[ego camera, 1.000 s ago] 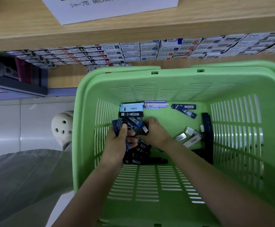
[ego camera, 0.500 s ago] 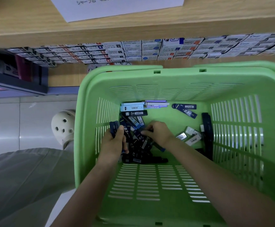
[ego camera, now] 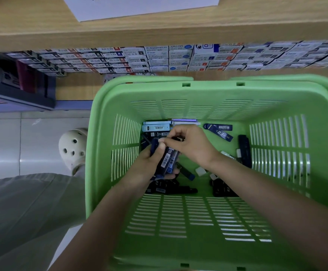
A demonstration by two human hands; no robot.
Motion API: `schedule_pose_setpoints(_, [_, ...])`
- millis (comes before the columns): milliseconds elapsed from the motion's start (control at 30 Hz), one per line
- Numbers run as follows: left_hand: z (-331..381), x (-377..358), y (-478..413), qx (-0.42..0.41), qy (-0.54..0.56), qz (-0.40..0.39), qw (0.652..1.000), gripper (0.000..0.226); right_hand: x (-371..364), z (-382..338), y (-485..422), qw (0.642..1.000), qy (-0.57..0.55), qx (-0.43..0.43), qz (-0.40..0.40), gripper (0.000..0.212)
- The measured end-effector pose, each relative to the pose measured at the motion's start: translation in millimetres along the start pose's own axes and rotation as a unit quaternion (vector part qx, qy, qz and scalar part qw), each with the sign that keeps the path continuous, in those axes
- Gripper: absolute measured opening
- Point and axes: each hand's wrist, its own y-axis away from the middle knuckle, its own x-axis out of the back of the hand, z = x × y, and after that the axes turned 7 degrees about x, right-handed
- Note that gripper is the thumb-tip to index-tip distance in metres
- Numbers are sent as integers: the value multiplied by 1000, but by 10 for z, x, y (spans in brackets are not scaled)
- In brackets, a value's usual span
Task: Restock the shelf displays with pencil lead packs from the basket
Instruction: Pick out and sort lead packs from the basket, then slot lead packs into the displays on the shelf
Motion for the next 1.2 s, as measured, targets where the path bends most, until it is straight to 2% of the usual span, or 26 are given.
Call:
schedule_pose_setpoints(133, [19,37,40,-43,-110,-5,993,12,-32,-13,4,1000,-5,8,4,17])
schedule_pose_setpoints(200, [48,57,33,-61,-125,16,990,11,-22,50,-31,999,4,13,49,22])
schedule_pose_setpoints(267, [93,92,33,-73,-122,56,988,14,3,211,-102,993,72,2,94,20])
schedule_pose_setpoints(333, [137,136,43,-91,-127,89,984,17,-8,425,-153,984,160,-33,73,22])
schedule_pose_setpoints(433, [190,194,78,-126,-133,120,976,15,-166,651,-176,971,216,-103,4,46])
schedule_pose_setpoints(533, [227,209,112,-139,-128,121,975,15,-369,678,-189,955,270,-119,31,57])
schedule_pose_setpoints(633, [247,188,144,-141,-120,119,975,18,-511,668,-209,941,308,-126,57,54])
schedule_pose_setpoints(767, [243,190,181,-125,-113,133,977,17,-580,718,-177,959,238,-136,70,41])
schedule_pose_setpoints(867, [218,208,208,-116,-109,132,978,16,-503,765,-92,966,225,-120,46,41])
schedule_pose_setpoints(1033, [165,206,216,-108,-102,129,980,15,-322,801,-45,938,329,-89,-60,32])
schedule_pose_setpoints(1200, [129,177,204,-98,-95,129,982,20,-332,797,-72,918,364,-102,-123,30])
